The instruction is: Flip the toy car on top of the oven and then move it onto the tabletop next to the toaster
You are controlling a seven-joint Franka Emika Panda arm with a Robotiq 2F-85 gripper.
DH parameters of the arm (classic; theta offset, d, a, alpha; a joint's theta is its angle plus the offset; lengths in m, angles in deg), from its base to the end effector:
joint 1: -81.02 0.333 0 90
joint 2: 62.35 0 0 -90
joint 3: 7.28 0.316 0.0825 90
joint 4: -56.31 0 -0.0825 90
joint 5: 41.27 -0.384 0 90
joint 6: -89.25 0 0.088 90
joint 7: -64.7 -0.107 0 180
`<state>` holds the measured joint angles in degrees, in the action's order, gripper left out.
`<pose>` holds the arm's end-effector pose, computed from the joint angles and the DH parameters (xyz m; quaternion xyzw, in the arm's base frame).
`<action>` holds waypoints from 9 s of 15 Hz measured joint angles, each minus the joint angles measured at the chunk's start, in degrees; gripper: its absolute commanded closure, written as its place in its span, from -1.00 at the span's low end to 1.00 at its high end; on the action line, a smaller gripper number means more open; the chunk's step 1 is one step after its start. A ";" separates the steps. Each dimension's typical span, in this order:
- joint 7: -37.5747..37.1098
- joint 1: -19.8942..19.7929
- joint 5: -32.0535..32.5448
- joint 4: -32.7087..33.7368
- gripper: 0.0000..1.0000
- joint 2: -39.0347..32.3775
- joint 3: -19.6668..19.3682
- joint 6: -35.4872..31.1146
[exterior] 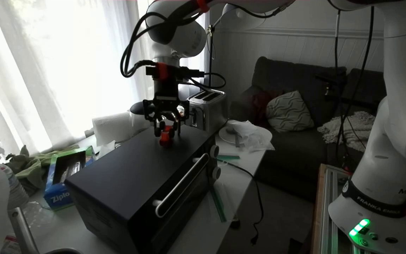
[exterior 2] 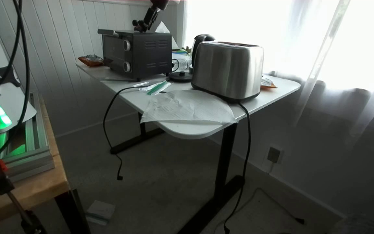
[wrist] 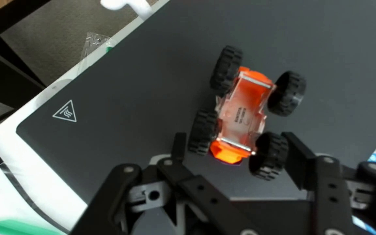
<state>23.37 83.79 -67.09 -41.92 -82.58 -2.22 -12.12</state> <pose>0.6102 0.1178 0.3720 -0.8977 0.3499 0.2253 0.1446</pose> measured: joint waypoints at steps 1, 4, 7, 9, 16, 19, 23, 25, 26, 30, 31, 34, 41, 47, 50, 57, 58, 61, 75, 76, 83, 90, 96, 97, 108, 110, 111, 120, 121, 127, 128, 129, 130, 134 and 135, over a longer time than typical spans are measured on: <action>-0.09 0.00 -0.24 0.07 -0.09 0.00 -0.06 0.18; -0.28 0.00 -1.07 0.11 -0.01 -0.16 -0.12 0.31; -0.31 0.00 -1.30 0.13 0.54 -0.22 -0.25 0.31; -0.31 -0.04 -1.63 0.13 0.72 -0.22 -0.47 0.32; -0.31 -0.15 -3.18 0.18 -0.10 -0.17 -1.17 0.32; -0.31 -0.17 -3.60 0.18 -0.50 -0.17 -1.32 0.34; -2.08 -0.17 -5.64 0.17 -0.98 -0.18 -1.35 0.70; -3.14 -0.17 -6.76 0.15 -1.00 -0.18 -1.35 0.73; -2.55 -0.17 -6.81 0.15 -1.00 -0.12 -1.35 0.63; 6.57 -0.29 -6.79 -0.16 -1.00 1.51 -1.36 -0.63; 9.41 -0.29 -6.76 -0.42 -1.00 2.34 -1.35 -0.69; 17.41 -0.12 -6.68 -1.32 -1.00 5.03 -1.22 -0.72; 22.79 0.18 -6.68 -4.35 -1.00 9.26 -1.04 -4.52; 38.39 0.16 -3.90 -4.83 -1.00 9.12 -1.01 -2.64; 46.64 0.20 -1.57 -5.83 -1.00 9.50 -0.67 -2.98; 64.20 0.65 1.05 -10.43 -1.00 13.44 1.51 -7.50; 66.98 0.69 1.05 -11.20 -1.00 13.99 1.79 -8.56; 75.69 0.81 0.88 -13.44 -1.00 15.34 2.47 -11.63; 92.06 0.83 -6.30 -17.64 -1.00 17.47 2.39 -16.90; 92.57 0.83 -6.30 -17.70 -1.00 17.35 2.39 -17.06; 99.43 0.73 -11.21 -21.17 -1.00 17.17 2.01 -22.67; 110.90 0.76 -20.21 -26.46 -1.00 17.22 2.02 -27.63; 120.15 1.29 -27.47 -28.93 -1.00 17.65 2.36 -29.90; 121.98 1.46 -28.72 -29.37 -1.00 17.79 2.47 -30.42; 135.62 3.62 -41.71 -33.15 -1.00 18.76 3.08 -37.74; 136.49 3.78 -43.46 -33.38 -1.00 18.79 3.18 -38.14; 136.59 3.87 -43.97 -33.47 -0.85 18.79 3.18 -38.24; 136.59 4.04 -45.90 -33.55 -0.03 18.91 3.18 -38.29; 136.59 4.04 -45.90 -33.55 -0.03 18.91 3.18 -38.29; 133.05 4.19 -41.20 -33.53 -0.03 19.72 3.20 -38.86; 130.07 4.32 -37.62 -33.53 -0.03 20.31 3.23 -39.19; 126.65 4.48 -33.53 -33.51 -0.03 21.02 3.29 -39.36; 122.69 4.62 -28.95 -33.47 -0.03 21.85 3.41 -39.39; 106.82 4.64 -10.19 -33.49 -0.03 24.41 5.43 -39.35; 103.09 3.73 -5.55 -33.49 -0.03 24.69 6.92 -39.07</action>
<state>126.46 87.53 -72.64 -75.41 -57.89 4.70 -51.19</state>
